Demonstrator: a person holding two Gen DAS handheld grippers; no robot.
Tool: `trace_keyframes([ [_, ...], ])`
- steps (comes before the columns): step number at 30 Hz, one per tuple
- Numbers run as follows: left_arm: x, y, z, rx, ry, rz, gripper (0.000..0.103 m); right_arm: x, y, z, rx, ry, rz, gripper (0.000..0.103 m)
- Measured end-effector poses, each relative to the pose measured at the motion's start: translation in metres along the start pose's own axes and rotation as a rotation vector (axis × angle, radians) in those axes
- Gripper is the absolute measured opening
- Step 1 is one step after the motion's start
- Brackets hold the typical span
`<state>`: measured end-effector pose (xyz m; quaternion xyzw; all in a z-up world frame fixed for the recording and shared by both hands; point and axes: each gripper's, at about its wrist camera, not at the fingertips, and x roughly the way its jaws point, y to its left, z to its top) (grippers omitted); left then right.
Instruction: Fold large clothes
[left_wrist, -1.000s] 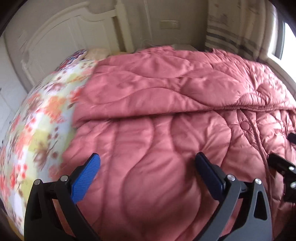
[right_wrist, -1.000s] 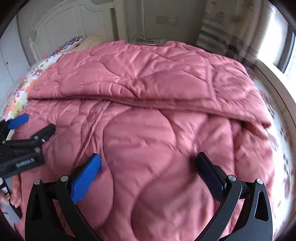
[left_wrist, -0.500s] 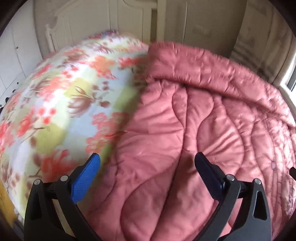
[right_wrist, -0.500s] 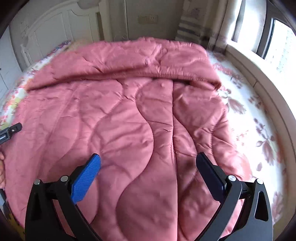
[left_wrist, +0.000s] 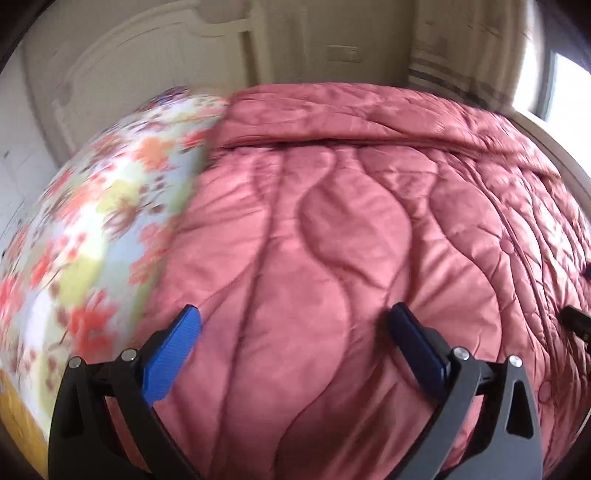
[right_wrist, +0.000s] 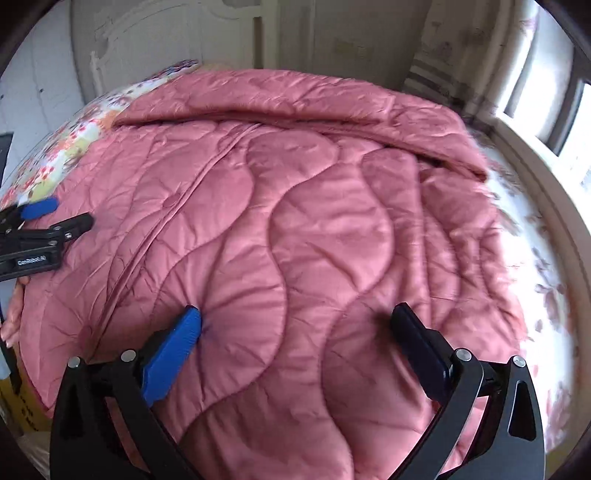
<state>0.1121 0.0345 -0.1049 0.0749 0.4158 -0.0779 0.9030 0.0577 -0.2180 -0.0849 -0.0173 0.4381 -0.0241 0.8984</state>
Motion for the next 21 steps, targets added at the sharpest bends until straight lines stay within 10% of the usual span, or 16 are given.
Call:
trace_keyframes([
  [21, -0.037, 0.042, -0.069, 0.012, -0.098, -0.024, 0.101, -0.027, -0.039, -0.060, -0.003, -0.046, 0.041, 0.099],
])
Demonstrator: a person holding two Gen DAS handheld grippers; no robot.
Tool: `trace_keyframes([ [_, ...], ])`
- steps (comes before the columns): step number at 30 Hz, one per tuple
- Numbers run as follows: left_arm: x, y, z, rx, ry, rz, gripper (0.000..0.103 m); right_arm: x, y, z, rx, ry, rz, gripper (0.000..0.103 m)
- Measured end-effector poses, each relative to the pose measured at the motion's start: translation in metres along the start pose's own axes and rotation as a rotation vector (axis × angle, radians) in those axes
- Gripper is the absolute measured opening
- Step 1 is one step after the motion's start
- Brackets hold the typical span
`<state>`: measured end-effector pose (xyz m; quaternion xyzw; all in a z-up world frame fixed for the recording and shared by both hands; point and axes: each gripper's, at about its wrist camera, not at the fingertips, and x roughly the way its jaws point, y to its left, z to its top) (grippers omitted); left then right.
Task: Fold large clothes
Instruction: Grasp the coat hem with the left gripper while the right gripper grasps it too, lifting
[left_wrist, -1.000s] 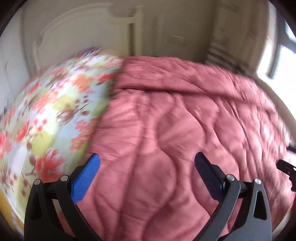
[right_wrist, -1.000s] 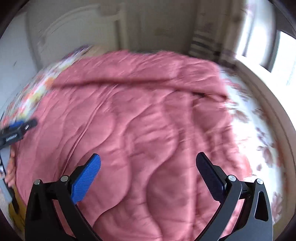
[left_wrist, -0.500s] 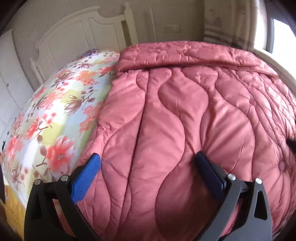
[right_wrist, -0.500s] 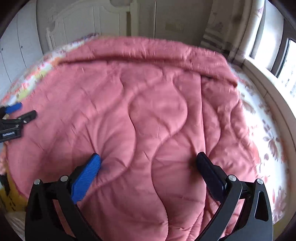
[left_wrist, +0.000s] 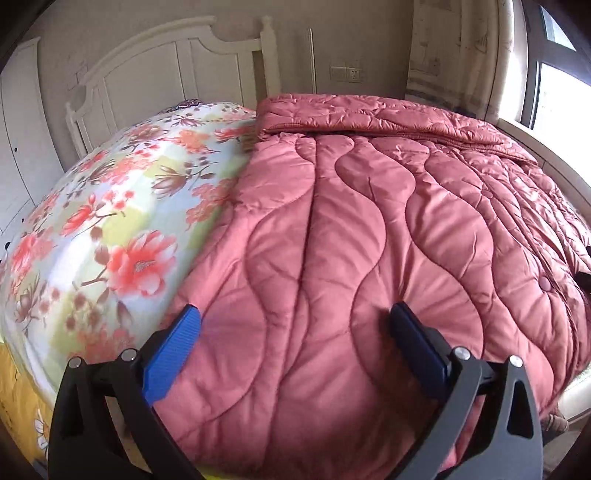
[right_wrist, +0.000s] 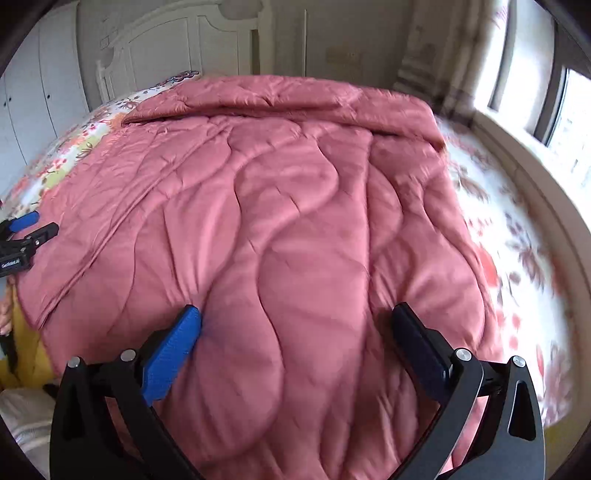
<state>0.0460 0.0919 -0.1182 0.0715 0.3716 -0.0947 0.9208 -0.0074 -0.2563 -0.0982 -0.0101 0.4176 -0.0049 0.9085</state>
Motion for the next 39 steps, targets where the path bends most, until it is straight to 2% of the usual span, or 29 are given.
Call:
trace_keyframes([
  [3, -0.016, 0.019, -0.003, -0.042, -0.037, 0.032, 0.101, -0.022, -0.018, -0.006, -0.006, -0.024, -0.061, 0.099],
  [7, -0.022, 0.068, -0.005, -0.206, -0.049, 0.028, 0.101, -0.050, -0.066, -0.021, 0.105, -0.076, -0.123, 0.099],
  [10, -0.016, 0.099, -0.008, -0.314, -0.010, -0.004, 0.101, -0.053, -0.102, -0.035, 0.212, -0.068, -0.115, 0.099],
  [13, -0.011, 0.107, -0.010, -0.343, 0.004, -0.038, 0.101, -0.050, -0.117, -0.051, 0.262, -0.053, -0.057, 0.098],
  [16, -0.009, 0.093, -0.012, -0.305, 0.010, -0.104, 0.100, -0.045, -0.112, -0.062, 0.253, -0.035, 0.013, 0.091],
  [19, -0.007, 0.069, -0.013, -0.231, 0.010, -0.111, 0.100, -0.047, -0.092, -0.064, 0.184, -0.053, 0.046, 0.079],
  [21, -0.008, 0.052, -0.013, -0.193, 0.006, -0.134, 0.100, -0.047, -0.079, -0.062, 0.157, -0.073, 0.065, 0.058],
  [22, -0.010, 0.043, -0.014, -0.172, 0.005, -0.156, 0.099, -0.045, -0.071, -0.061, 0.147, -0.079, 0.066, 0.052],
  [24, -0.013, 0.023, -0.017, -0.109, 0.000, -0.189, 0.092, -0.044, -0.062, -0.059, 0.147, -0.093, 0.074, 0.029],
  [25, -0.015, 0.017, -0.018, -0.084, -0.004, -0.187, 0.079, -0.043, -0.062, -0.059, 0.165, -0.101, 0.092, 0.028],
  [26, -0.017, 0.012, -0.019, -0.064, -0.007, -0.184, 0.059, -0.041, -0.062, -0.059, 0.187, -0.111, 0.102, 0.025],
  [27, -0.019, 0.011, -0.019, -0.067, -0.008, -0.209, 0.045, -0.040, -0.062, -0.058, 0.208, -0.121, 0.114, 0.023],
  [28, -0.019, 0.016, -0.019, -0.105, -0.002, -0.267, 0.026, -0.039, -0.063, -0.058, 0.229, -0.128, 0.132, 0.022],
  [30, -0.022, 0.032, -0.018, -0.188, -0.012, -0.335, 0.021, -0.039, -0.069, -0.059, 0.277, -0.139, 0.171, 0.019],
  [32, -0.035, 0.040, -0.017, -0.219, -0.047, -0.365, 0.019, -0.045, -0.080, -0.061, 0.336, -0.159, 0.220, 0.018],
  [36, -0.088, 0.043, -0.017, -0.194, -0.144, -0.397, 0.018, -0.077, -0.085, -0.061, 0.343, -0.206, 0.301, 0.017],
  [39, -0.132, 0.053, -0.024, -0.202, -0.197, -0.440, 0.018, -0.120, -0.081, -0.067, 0.322, -0.265, 0.384, 0.017],
])
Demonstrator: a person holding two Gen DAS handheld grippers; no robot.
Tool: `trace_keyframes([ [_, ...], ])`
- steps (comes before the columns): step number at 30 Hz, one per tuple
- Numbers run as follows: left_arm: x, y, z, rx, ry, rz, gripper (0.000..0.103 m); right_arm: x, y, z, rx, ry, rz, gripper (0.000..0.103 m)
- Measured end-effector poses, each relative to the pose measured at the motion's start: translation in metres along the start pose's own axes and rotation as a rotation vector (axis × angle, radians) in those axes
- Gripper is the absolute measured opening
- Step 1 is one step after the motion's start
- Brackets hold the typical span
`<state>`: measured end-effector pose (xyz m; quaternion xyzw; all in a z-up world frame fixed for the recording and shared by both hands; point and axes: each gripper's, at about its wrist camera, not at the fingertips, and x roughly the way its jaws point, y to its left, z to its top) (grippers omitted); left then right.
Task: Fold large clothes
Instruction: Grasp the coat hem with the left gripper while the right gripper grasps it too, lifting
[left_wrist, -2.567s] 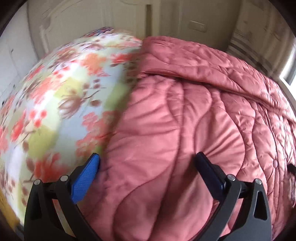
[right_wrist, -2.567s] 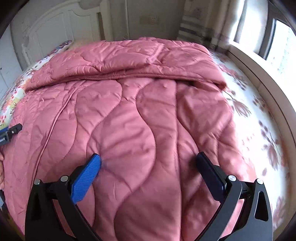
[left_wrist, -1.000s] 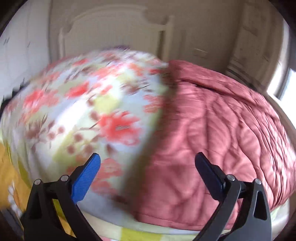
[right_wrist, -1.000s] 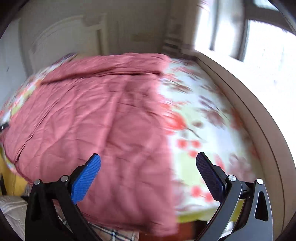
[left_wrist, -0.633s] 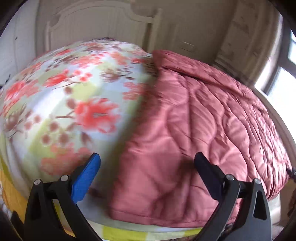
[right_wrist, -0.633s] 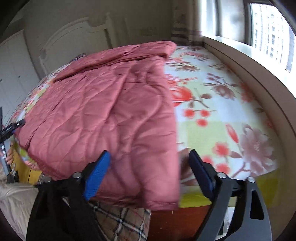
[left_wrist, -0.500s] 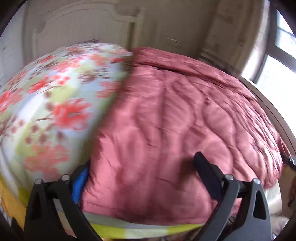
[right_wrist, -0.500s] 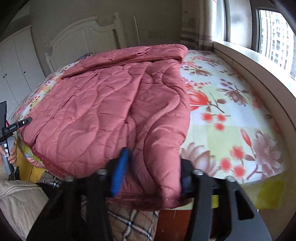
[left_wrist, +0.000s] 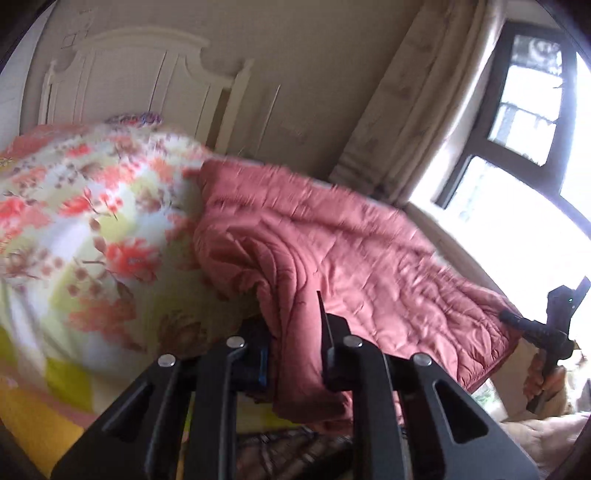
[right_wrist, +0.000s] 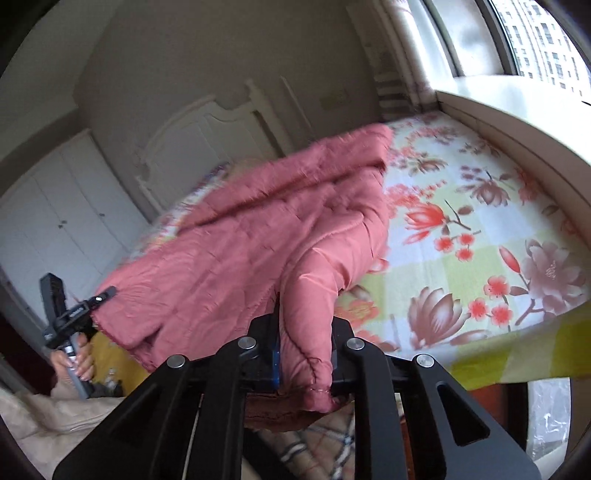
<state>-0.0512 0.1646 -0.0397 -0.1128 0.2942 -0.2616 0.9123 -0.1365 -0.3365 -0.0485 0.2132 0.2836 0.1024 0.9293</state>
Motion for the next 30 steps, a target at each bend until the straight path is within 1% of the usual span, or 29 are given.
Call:
trace_keyframes([
  [2, -0.040, -0.004, 0.004, -0.018, -0.050, -0.060, 0.018, -0.036, 0.017, 0.002, -0.013, -0.055, 0.077, 0.017],
  [3, -0.054, -0.005, 0.008, -0.018, -0.074, -0.083, 0.018, -0.049, 0.026, 0.004, -0.026, -0.081, 0.098, 0.017],
  [5, -0.082, -0.005, 0.026, -0.032, -0.132, -0.136, 0.018, -0.078, 0.044, 0.015, -0.065, -0.155, 0.132, 0.017],
  [7, -0.092, 0.001, 0.050, -0.072, -0.171, -0.198, 0.019, -0.091, 0.060, 0.035, -0.100, -0.208, 0.135, 0.017],
  [8, -0.091, 0.004, 0.061, -0.089, -0.185, -0.211, 0.019, -0.092, 0.066, 0.051, -0.107, -0.227, 0.137, 0.017],
  [9, -0.084, 0.009, 0.080, -0.119, -0.198, -0.212, 0.020, -0.091, 0.070, 0.064, -0.110, -0.237, 0.136, 0.017],
  [11, -0.063, 0.015, 0.111, -0.140, -0.200, -0.180, 0.021, -0.079, 0.075, 0.098, -0.122, -0.252, 0.102, 0.017],
  [12, -0.051, 0.018, 0.124, -0.152, -0.188, -0.164, 0.022, -0.063, 0.075, 0.122, -0.116, -0.243, 0.080, 0.017],
  [13, -0.031, 0.022, 0.140, -0.170, -0.166, -0.141, 0.022, -0.048, 0.072, 0.139, -0.105, -0.231, 0.057, 0.017],
  [14, -0.006, 0.027, 0.155, -0.191, -0.139, -0.106, 0.024, -0.024, 0.067, 0.163, -0.086, -0.211, 0.021, 0.017],
  [15, 0.017, 0.033, 0.169, -0.208, -0.110, -0.075, 0.025, -0.006, 0.063, 0.176, -0.076, -0.193, 0.000, 0.017],
  [16, 0.039, 0.039, 0.178, -0.230, -0.084, -0.052, 0.030, 0.017, 0.055, 0.190, -0.056, -0.171, -0.031, 0.017],
  [17, 0.066, 0.048, 0.187, -0.261, -0.052, -0.028, 0.040, 0.042, 0.043, 0.203, -0.013, -0.147, -0.058, 0.018],
  [18, 0.086, 0.056, 0.193, -0.279, -0.031, -0.009, 0.049, 0.071, 0.029, 0.212, 0.036, -0.110, -0.078, 0.021],
  [19, 0.113, 0.068, 0.201, -0.306, 0.000, 0.015, 0.072, 0.102, 0.012, 0.222, 0.079, -0.057, -0.100, 0.024],
  [20, 0.135, 0.083, 0.207, -0.340, 0.013, 0.046, 0.086, 0.128, -0.006, 0.228, 0.129, -0.015, -0.121, 0.031],
  [21, 0.147, 0.094, 0.208, -0.361, 0.007, 0.089, 0.088, 0.145, -0.018, 0.229, 0.173, 0.014, -0.134, 0.048],
  [22, 0.158, 0.110, 0.210, -0.387, -0.004, 0.159, 0.088, 0.165, -0.039, 0.230, 0.247, 0.049, -0.140, 0.059],
  [23, 0.164, 0.121, 0.211, -0.406, -0.009, 0.194, 0.089, 0.176, -0.056, 0.230, 0.310, 0.050, -0.145, 0.085],
  [24, 0.168, 0.136, 0.212, -0.437, -0.009, 0.219, 0.089, 0.177, -0.068, 0.226, 0.343, 0.022, -0.151, 0.090],
  [25, 0.171, 0.149, 0.211, -0.457, 0.004, 0.228, 0.089, 0.173, -0.079, 0.225, 0.366, -0.029, -0.149, 0.090],
  [26, 0.172, 0.155, 0.211, -0.453, 0.017, 0.232, 0.089, 0.170, -0.087, 0.226, 0.371, -0.053, -0.133, 0.090],
  [28, 0.173, 0.160, 0.213, -0.352, 0.057, 0.222, 0.089, 0.167, -0.096, 0.229, 0.330, -0.058, -0.118, 0.090],
  [30, 0.179, 0.157, 0.211, -0.243, 0.130, 0.180, 0.089, 0.168, -0.097, 0.232, 0.235, -0.030, -0.162, 0.090],
])
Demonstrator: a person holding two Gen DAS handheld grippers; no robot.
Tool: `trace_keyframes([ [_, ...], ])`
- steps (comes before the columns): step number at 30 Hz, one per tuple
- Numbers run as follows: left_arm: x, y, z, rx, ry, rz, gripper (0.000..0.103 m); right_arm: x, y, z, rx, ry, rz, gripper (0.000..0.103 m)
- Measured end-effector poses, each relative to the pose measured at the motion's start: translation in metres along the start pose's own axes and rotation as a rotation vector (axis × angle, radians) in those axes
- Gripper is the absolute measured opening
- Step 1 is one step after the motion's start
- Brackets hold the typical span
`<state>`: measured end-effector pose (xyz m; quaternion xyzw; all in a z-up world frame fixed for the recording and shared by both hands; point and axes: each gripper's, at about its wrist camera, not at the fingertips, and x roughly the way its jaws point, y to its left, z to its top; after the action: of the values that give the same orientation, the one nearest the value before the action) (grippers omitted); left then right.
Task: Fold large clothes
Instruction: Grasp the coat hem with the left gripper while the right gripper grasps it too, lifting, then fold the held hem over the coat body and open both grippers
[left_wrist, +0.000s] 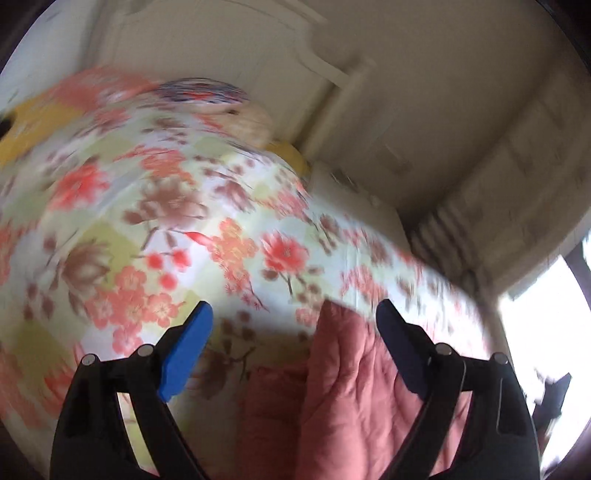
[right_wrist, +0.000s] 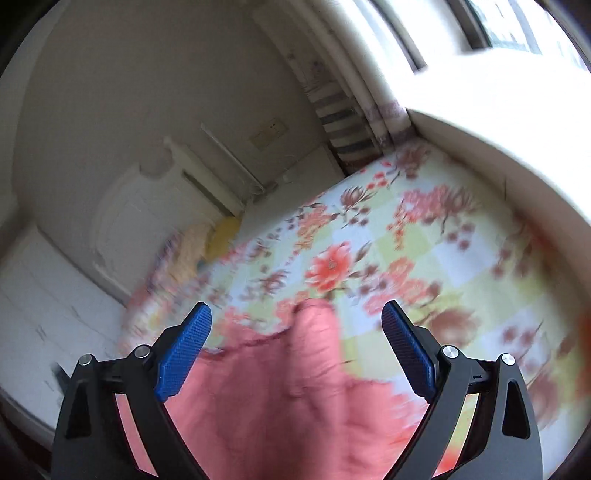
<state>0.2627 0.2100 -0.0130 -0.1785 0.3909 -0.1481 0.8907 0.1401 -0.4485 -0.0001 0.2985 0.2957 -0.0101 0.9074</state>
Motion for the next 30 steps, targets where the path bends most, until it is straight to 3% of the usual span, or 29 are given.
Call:
trace_keyframes([
  [3, 0.015, -0.012, -0.011, 0.132, 0.145, -0.077, 0.093, 0.020, -0.003, -0.003, -0.093, 0.100, 0.006, 0.090],
  [7, 0.041, -0.024, -0.029, 0.240, 0.227, -0.039, 0.093, 0.039, 0.003, -0.024, -0.176, 0.212, 0.037, 0.090],
  [8, 0.051, -0.025, -0.032, 0.248, 0.244, -0.029, 0.092, 0.046, 0.007, -0.029, -0.209, 0.231, 0.012, 0.085],
  [9, 0.057, -0.025, -0.035, 0.247, 0.249, -0.035, 0.090, 0.049, 0.011, -0.033, -0.233, 0.239, -0.009, 0.066],
  [10, 0.059, -0.025, -0.036, 0.243, 0.243, -0.057, 0.062, 0.051, 0.014, -0.038, -0.253, 0.247, -0.026, 0.048],
  [11, 0.058, -0.025, -0.037, 0.222, 0.239, -0.101, 0.010, 0.053, 0.017, -0.043, -0.271, 0.252, -0.038, 0.016],
  [12, 0.050, -0.026, -0.036, 0.193, 0.219, -0.146, 0.007, 0.047, 0.021, -0.046, -0.286, 0.233, -0.042, 0.014],
  [16, -0.004, -0.043, -0.033, 0.239, 0.044, -0.227, 0.006, -0.010, 0.052, -0.049, -0.367, 0.073, -0.017, 0.012],
  [18, -0.014, -0.053, -0.021, 0.257, 0.008, -0.222, 0.006, -0.029, 0.067, -0.035, -0.378, 0.028, -0.013, 0.012],
  [20, 0.000, -0.060, -0.006, 0.264, 0.007, -0.175, 0.006, -0.030, 0.077, -0.020, -0.377, 0.015, -0.024, 0.012],
  [22, 0.032, -0.056, 0.001, 0.245, 0.040, -0.106, 0.007, -0.004, 0.078, -0.005, -0.356, 0.026, -0.075, 0.012],
  [26, 0.104, -0.027, -0.016, 0.172, 0.171, 0.035, 0.010, 0.100, 0.032, -0.014, -0.218, 0.201, -0.225, 0.012],
  [28, 0.111, -0.009, -0.023, 0.094, 0.168, -0.016, 0.013, 0.130, 0.012, -0.035, -0.180, 0.251, -0.247, 0.013],
  [30, 0.102, -0.007, -0.020, 0.100, 0.138, 0.009, 0.021, 0.125, 0.006, -0.040, -0.158, 0.205, -0.234, 0.013],
])
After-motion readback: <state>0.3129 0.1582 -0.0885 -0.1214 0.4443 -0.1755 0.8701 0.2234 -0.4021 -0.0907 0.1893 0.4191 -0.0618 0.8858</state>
